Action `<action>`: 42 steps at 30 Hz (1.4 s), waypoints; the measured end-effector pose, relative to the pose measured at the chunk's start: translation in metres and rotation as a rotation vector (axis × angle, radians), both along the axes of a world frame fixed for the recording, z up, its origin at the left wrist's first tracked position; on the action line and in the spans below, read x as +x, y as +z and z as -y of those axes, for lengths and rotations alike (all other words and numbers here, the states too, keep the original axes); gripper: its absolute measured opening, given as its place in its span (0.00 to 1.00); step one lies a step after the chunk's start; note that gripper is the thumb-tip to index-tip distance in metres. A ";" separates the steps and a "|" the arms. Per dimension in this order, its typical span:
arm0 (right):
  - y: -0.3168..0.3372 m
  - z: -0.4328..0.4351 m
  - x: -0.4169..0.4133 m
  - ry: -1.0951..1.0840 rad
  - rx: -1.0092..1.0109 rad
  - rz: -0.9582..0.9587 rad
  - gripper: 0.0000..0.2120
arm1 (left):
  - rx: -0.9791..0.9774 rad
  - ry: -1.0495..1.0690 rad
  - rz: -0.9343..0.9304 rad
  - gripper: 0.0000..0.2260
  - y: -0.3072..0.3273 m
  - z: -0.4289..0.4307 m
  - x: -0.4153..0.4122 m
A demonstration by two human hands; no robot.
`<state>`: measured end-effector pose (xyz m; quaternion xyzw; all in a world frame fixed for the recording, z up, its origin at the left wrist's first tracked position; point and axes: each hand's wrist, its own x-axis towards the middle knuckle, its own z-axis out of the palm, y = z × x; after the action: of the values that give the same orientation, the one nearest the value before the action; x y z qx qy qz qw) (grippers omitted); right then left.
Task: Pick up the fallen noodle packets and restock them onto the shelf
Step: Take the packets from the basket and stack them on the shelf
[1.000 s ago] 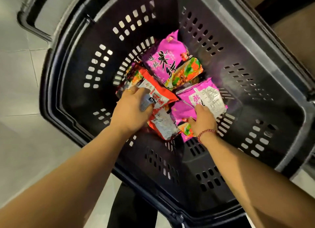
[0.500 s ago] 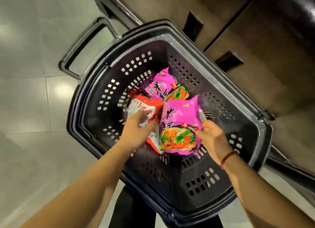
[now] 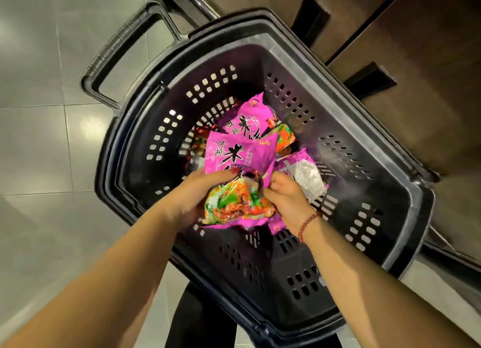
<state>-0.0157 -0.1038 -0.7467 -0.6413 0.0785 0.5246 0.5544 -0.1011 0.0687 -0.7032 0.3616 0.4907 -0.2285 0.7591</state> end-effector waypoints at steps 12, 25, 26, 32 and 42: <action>-0.043 -0.049 0.061 0.023 -0.339 0.577 0.26 | 0.371 0.321 -0.210 0.14 -0.027 -0.024 -0.015; -0.072 -0.082 0.085 0.682 -0.760 0.584 0.37 | 0.347 0.365 -0.232 0.19 -0.032 -0.024 -0.016; -0.067 -0.079 0.082 0.649 -0.742 0.605 0.36 | 0.364 0.362 -0.217 0.19 -0.029 -0.022 -0.016; -0.004 -0.047 0.053 -0.011 -0.398 0.390 0.26 | 0.453 0.238 -0.051 0.27 0.016 -0.007 -0.024; 0.194 0.006 0.014 -0.260 -0.272 0.354 0.21 | 0.605 0.209 0.006 0.07 0.178 0.003 -0.056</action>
<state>-0.0021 -0.1096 -0.5525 -0.7763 0.1317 0.3131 0.5309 -0.1571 0.0652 -0.5251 0.5192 0.5687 0.0079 0.6379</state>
